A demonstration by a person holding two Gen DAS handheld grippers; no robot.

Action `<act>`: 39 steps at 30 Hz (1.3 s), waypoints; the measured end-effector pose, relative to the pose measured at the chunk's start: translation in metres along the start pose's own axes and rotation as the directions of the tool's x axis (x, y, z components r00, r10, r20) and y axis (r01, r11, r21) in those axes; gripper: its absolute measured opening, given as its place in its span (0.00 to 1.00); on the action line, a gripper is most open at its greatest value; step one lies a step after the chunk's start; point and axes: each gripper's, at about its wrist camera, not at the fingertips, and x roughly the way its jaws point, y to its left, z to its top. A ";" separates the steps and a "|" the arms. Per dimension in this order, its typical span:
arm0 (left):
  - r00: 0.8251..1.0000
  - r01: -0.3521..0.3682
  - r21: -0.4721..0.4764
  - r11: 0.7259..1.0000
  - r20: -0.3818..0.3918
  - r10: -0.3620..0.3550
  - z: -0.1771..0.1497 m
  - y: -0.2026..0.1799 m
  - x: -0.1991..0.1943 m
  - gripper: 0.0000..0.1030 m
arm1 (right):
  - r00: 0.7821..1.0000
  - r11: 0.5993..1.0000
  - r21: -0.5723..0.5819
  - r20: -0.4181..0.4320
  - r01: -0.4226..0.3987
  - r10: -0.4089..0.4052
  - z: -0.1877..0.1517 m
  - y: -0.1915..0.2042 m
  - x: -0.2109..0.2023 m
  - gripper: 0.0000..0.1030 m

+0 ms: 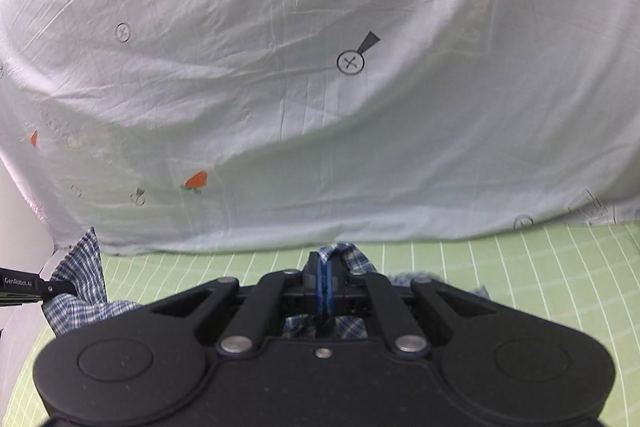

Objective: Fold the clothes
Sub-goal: 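Lift the shirt with both tools and shake it out, then lower the shirt onto the table and open both tools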

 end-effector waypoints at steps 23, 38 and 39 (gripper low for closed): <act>0.926 0.237 -0.119 0.964 -0.272 -0.262 -0.116 -0.015 0.058 0.75 | 0.945 0.952 0.133 -0.216 0.277 -0.245 -0.109 -0.074 -0.018 0.79; 0.938 0.210 -0.031 0.977 -0.276 -0.210 -0.117 -0.046 0.057 0.09 | 0.947 0.961 0.168 -0.274 0.221 -0.170 -0.111 -0.072 -0.005 0.17; 0.939 0.204 -0.027 0.978 -0.275 -0.204 -0.119 -0.042 0.048 0.08 | 0.950 0.964 0.166 -0.271 0.207 -0.158 -0.110 -0.070 -0.012 0.16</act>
